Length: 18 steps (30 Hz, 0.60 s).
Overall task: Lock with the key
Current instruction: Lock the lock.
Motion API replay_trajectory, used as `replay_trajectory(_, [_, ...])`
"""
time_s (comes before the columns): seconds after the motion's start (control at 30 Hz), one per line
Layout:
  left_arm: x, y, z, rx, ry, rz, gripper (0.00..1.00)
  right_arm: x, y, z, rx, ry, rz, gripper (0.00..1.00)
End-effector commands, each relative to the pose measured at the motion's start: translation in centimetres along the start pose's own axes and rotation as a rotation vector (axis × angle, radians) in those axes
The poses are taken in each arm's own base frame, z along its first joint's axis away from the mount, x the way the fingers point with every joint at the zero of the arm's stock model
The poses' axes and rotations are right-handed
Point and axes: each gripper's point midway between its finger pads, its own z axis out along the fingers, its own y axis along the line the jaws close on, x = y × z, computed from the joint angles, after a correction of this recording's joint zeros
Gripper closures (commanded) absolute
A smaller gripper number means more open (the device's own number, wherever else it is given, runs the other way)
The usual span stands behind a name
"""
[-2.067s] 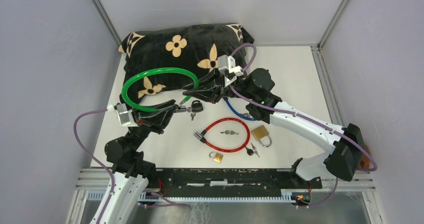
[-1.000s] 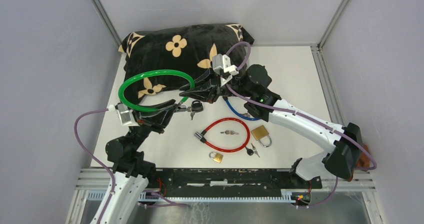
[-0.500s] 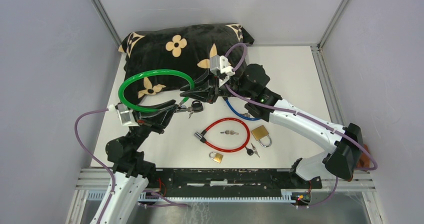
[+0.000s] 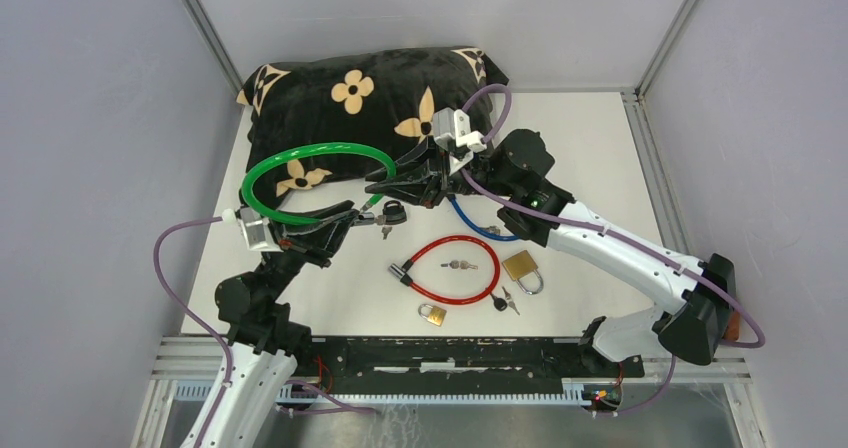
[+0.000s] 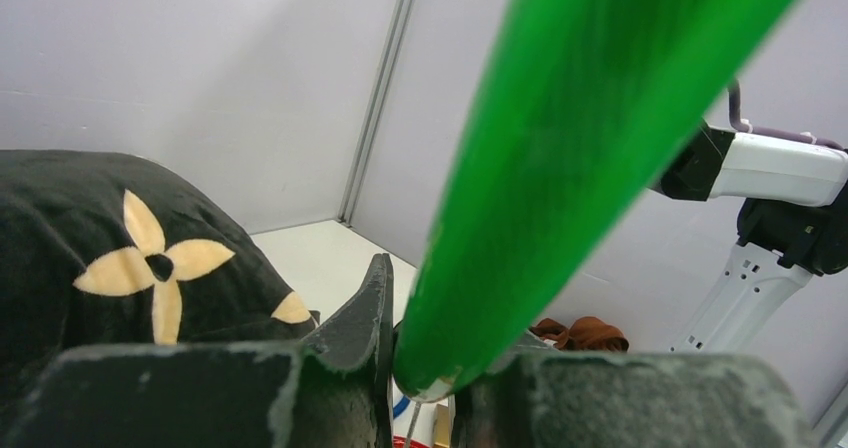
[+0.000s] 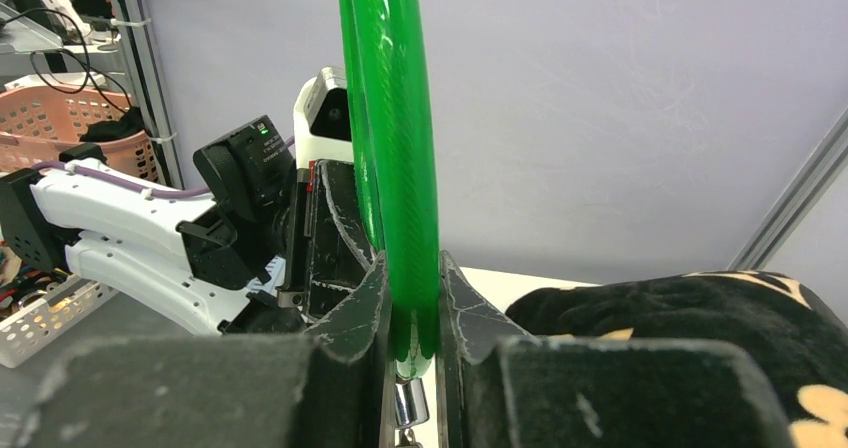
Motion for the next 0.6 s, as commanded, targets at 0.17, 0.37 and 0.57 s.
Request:
replay_trajectory(0.17, [-1.8,-1.1,0.3,0.040,-0.051,0.051,0.98,-1.1,0.7,0.5,-0.031,-0.069,0.004,1.00])
replay_trajectory(0.37, [-1.8,-1.0,0.3,0.038,-0.055,0.051,0.98,-0.5,0.6,0.7,-0.034,-0.060,0.035,1.00])
replay_trajectory(0.57, [-2.1,-1.3,0.3,0.047,-0.061,0.055,0.98,0.6,0.4,0.5,-0.013,-0.036,0.047,1.00])
